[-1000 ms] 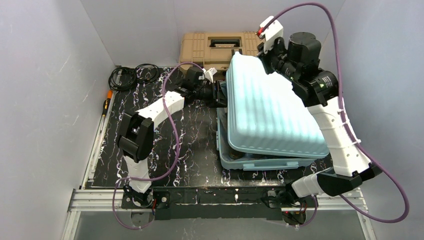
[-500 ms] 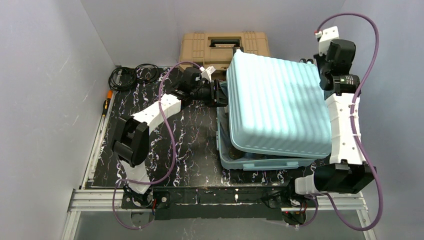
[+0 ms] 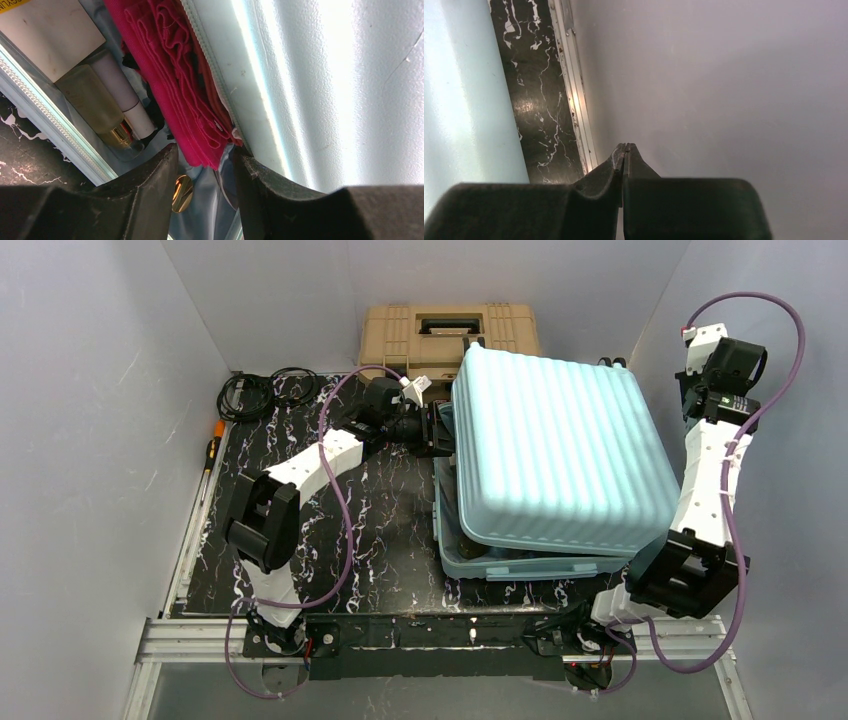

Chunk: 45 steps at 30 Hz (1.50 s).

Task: Pack the luggage
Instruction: Close the luggage at the center of the board.

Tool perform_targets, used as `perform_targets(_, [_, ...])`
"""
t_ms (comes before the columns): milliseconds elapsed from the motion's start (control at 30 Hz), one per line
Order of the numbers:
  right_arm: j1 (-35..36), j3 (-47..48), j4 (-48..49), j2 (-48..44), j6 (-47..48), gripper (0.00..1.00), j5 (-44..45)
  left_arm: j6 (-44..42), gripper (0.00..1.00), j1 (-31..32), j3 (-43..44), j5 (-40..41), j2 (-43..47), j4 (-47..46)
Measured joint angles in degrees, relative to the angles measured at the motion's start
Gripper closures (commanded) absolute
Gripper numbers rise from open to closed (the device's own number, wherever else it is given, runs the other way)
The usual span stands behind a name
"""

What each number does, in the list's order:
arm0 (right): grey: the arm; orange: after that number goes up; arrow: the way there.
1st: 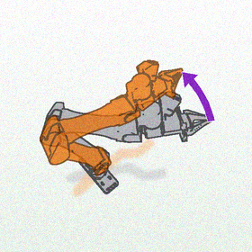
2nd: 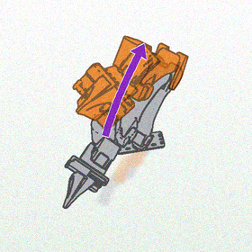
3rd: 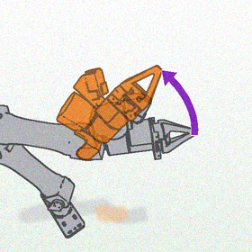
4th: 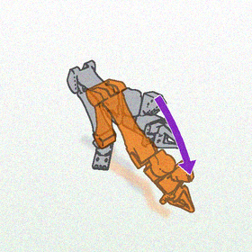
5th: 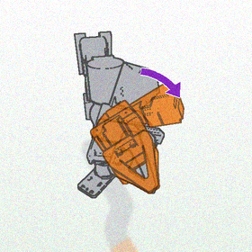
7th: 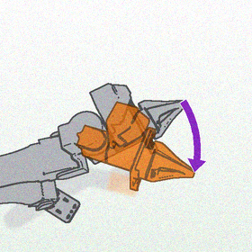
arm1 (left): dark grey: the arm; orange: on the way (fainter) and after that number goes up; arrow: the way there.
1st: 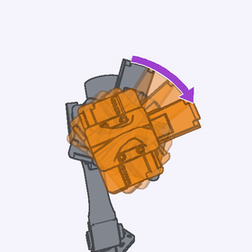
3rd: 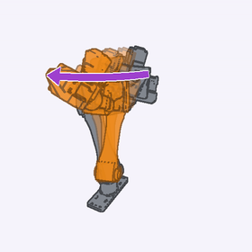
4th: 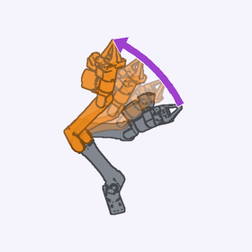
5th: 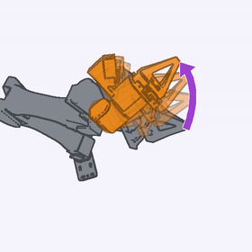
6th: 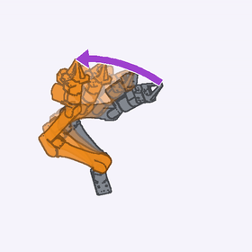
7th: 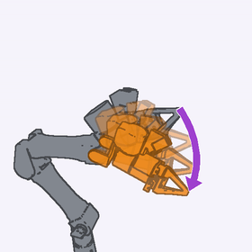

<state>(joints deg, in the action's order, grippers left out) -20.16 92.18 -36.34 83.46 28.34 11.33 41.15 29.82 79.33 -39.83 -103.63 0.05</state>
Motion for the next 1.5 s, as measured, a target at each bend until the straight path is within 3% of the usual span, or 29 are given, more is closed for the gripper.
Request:
perform_targets(667, [-6.2, -2.8, -6.4, 8.1, 7.0, 0.94, -15.5, -0.4, 0.54, 0.0, 0.0, 0.0, -0.1, 0.0])
perform_targets(967, [-10.5, -2.6, -14.0, 12.5, 11.5, 0.95, -29.9, -1.5, 0.53, 0.0, 0.0, 0.0, -0.1, 0.0])
perform_targets(1233, [-10.5, -2.1, -17.2, 11.9, 15.0, 0.95, -38.9, -2.0, 0.52, -0.1, 0.0, 0.6, 0.2, 0.8])
perform_targets(1500, [-8.4, -1.9, -17.7, 7.0, 15.9, 0.94, -38.5, -2.9, 0.52, -0.2, -1.4, 1.4, 3.5, 2.2])
